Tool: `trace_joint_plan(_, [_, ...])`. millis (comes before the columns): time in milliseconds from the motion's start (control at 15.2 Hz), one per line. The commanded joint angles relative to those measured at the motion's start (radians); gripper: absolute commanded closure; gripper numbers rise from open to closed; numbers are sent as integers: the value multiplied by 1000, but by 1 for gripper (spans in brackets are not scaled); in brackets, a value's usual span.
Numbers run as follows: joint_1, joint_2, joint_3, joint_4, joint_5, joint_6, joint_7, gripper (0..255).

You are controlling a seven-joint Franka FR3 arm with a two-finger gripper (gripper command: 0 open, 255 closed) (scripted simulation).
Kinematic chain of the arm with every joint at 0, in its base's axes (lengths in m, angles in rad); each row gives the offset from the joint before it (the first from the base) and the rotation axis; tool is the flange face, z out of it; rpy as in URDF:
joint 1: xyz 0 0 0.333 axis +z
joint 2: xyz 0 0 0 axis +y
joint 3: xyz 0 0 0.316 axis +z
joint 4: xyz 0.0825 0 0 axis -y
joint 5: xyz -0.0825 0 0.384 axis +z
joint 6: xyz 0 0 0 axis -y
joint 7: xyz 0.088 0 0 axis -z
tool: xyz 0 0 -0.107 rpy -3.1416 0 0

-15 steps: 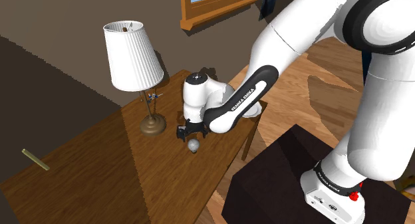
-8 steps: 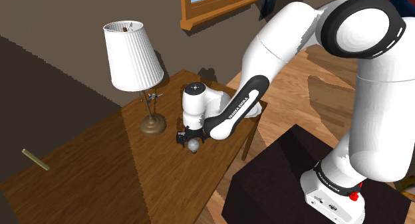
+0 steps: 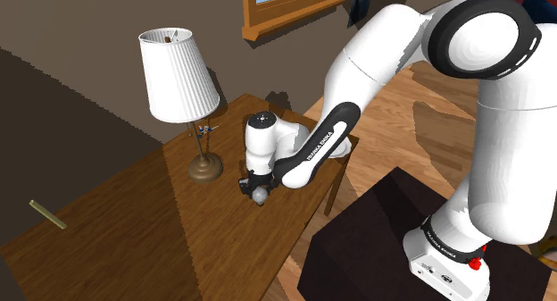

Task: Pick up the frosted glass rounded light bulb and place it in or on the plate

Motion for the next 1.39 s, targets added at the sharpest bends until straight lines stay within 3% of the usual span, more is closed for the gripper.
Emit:
trace_joint_plan(0, [0, 0, 0, 0, 0, 0, 0, 255])
trace_joint_plan(528, [0, 0, 0, 0, 0, 0, 0, 255])
trace_joint_plan(1320, [-66, -146, 88, -18, 121, -119, -90, 255])
